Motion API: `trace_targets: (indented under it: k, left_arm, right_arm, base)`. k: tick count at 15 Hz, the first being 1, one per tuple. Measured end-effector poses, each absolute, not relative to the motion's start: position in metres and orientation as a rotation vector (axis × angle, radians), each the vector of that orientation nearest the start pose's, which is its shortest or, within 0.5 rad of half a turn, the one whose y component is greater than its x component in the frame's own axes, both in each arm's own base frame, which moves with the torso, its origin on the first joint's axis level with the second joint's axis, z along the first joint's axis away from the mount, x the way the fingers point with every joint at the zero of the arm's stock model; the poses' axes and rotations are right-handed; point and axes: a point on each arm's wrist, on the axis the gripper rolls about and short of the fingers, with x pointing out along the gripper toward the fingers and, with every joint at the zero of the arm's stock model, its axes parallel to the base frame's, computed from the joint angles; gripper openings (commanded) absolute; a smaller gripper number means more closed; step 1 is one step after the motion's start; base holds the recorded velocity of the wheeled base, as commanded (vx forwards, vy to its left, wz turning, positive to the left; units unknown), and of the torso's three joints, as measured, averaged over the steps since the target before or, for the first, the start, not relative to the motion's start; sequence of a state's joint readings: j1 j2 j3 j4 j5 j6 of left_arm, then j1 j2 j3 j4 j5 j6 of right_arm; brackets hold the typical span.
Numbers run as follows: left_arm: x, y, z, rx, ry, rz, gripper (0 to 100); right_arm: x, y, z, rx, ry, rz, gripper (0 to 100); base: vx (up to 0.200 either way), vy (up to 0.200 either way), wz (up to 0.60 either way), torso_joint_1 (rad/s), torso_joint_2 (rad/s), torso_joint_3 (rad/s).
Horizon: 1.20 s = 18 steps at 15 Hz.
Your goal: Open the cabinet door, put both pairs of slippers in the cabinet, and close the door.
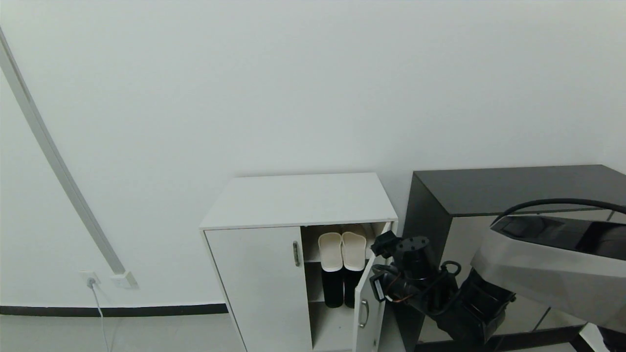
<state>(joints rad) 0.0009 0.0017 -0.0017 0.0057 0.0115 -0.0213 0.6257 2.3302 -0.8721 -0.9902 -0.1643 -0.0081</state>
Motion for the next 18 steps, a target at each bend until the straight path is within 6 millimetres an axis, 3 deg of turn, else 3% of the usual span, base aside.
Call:
trace_targets:
  k: [18]
  left_arm:
    - [-0.023, 0.000, 0.075, -0.023, 0.006, 0.011, 0]
  right_arm:
    - [0.378, 0.247, -0.023, -0.003, 0.251, 0.418, 0]
  base:
    - [0.000, 0.000, 0.00, 0.000, 0.00, 0.000]
